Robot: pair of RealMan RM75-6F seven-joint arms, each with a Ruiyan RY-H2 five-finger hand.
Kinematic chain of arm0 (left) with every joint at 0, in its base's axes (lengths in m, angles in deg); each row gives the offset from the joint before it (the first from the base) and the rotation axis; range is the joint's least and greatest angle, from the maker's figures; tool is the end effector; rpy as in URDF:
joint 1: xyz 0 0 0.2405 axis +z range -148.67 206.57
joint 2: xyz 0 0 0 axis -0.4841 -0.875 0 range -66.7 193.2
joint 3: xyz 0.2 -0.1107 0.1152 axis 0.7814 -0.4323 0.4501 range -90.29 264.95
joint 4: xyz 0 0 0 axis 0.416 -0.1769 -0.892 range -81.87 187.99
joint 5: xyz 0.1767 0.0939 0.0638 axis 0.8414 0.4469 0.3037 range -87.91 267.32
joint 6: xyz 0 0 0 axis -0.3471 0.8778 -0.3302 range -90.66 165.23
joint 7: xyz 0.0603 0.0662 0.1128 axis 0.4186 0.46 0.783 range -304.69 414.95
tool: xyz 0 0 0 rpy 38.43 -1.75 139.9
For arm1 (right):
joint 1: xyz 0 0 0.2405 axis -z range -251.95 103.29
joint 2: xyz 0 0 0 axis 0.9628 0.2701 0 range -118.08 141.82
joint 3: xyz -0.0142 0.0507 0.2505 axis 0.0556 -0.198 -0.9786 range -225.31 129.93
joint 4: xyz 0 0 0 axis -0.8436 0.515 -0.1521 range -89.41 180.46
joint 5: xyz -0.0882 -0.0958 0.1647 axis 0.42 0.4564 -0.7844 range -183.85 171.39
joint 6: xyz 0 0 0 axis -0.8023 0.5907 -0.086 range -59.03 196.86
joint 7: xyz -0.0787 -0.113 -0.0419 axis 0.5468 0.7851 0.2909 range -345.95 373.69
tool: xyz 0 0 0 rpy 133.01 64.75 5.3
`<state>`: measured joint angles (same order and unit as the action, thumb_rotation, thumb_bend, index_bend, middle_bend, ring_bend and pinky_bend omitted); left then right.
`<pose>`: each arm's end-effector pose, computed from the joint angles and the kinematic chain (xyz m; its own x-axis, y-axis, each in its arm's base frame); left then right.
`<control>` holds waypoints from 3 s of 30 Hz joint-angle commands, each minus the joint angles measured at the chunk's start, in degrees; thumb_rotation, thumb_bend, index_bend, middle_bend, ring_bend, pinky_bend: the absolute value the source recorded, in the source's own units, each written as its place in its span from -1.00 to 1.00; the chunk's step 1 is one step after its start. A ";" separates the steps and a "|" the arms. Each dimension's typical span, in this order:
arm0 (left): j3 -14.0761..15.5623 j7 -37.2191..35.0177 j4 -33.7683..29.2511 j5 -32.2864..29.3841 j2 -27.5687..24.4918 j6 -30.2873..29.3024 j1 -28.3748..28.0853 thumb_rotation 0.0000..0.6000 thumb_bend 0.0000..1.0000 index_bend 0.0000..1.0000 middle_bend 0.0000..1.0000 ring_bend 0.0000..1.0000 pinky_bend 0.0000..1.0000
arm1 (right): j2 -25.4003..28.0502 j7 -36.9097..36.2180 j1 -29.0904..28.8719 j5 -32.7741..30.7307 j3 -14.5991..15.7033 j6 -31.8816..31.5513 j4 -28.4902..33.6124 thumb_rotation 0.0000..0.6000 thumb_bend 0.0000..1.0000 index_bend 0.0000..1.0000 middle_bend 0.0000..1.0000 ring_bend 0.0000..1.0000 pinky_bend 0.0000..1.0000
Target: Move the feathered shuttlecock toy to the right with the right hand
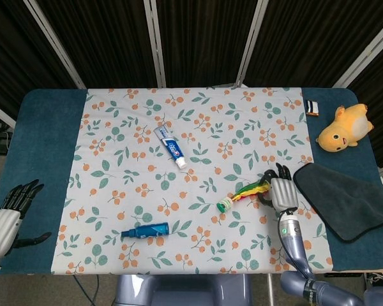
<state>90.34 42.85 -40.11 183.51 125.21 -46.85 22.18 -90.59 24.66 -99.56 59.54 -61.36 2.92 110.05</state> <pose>-0.2975 0.1672 0.1466 0.2367 0.1370 0.9619 0.9655 -0.1440 -0.2171 -0.2633 -0.3102 -0.0304 0.2742 -0.1338 0.9523 -0.9577 0.0517 0.2830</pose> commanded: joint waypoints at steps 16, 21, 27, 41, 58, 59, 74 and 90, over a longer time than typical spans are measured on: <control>-0.07 -0.46 -0.14 -0.24 -0.10 0.24 -0.09 1.00 -0.81 -1.00 -1.00 -1.00 -1.00 | -2.68 -1.39 -0.67 -0.07 -0.51 0.40 -3.09 1.00 -0.32 0.19 -0.37 -1.00 -1.00; -0.08 -0.42 -0.16 -0.23 -0.09 0.25 -0.09 1.00 -0.81 -1.00 -1.00 -1.00 -1.00 | -2.65 -1.67 -0.54 0.15 -0.47 0.22 -2.99 1.00 -0.29 0.22 -0.35 -1.00 -1.00; -0.08 -0.27 -0.18 -0.24 -0.05 0.30 -0.10 0.99 -0.81 -1.00 -1.00 -1.00 -1.00 | -2.14 -1.83 -0.33 0.43 -0.54 -0.17 -2.00 1.00 -0.28 0.24 -0.35 -1.00 -1.00; -0.08 -0.17 -0.24 -0.26 -0.04 0.25 -0.04 1.00 -0.81 -1.00 -1.00 -1.00 -1.00 | 3.16 0.20 0.17 3.57 -0.96 -4.14 6.19 1.00 -0.28 0.26 -0.34 -1.00 -1.00; -0.10 1.33 -0.29 0.02 0.35 -0.32 0.25 1.00 -0.81 -1.00 -1.00 -1.00 -1.00 | 16.00 3.45 5.09 10.83 1.92 -12.94 22.22 1.00 -0.28 0.29 -0.30 -1.00 -1.00; -0.10 1.48 -0.30 0.08 0.40 -0.47 0.31 1.00 -0.81 -1.00 -1.00 -1.00 -1.00 | 16.71 3.73 5.40 11.54 2.26 -13.51 22.98 1.00 -0.28 0.29 -0.30 -1.00 -1.00; -0.18 2.17 -0.45 -0.16 0.58 -0.65 0.55 1.00 -0.81 -1.00 -1.00 -1.00 -1.00 | 19.01 6.61 5.72 15.02 2.60 -16.20 22.77 1.00 -0.28 0.29 -0.30 -1.00 -1.00; -0.13 1.85 -0.63 -0.38 0.47 -0.19 0.46 0.99 -0.81 -1.00 -1.00 -1.00 -1.00 | 13.46 4.69 5.12 17.84 2.93 -18.88 4.27 1.00 -0.29 0.29 -0.30 -1.00 -1.00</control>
<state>90.20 44.70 -40.74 183.13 125.68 -47.03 22.64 -76.11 29.80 -94.23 77.39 -58.20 -15.69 116.06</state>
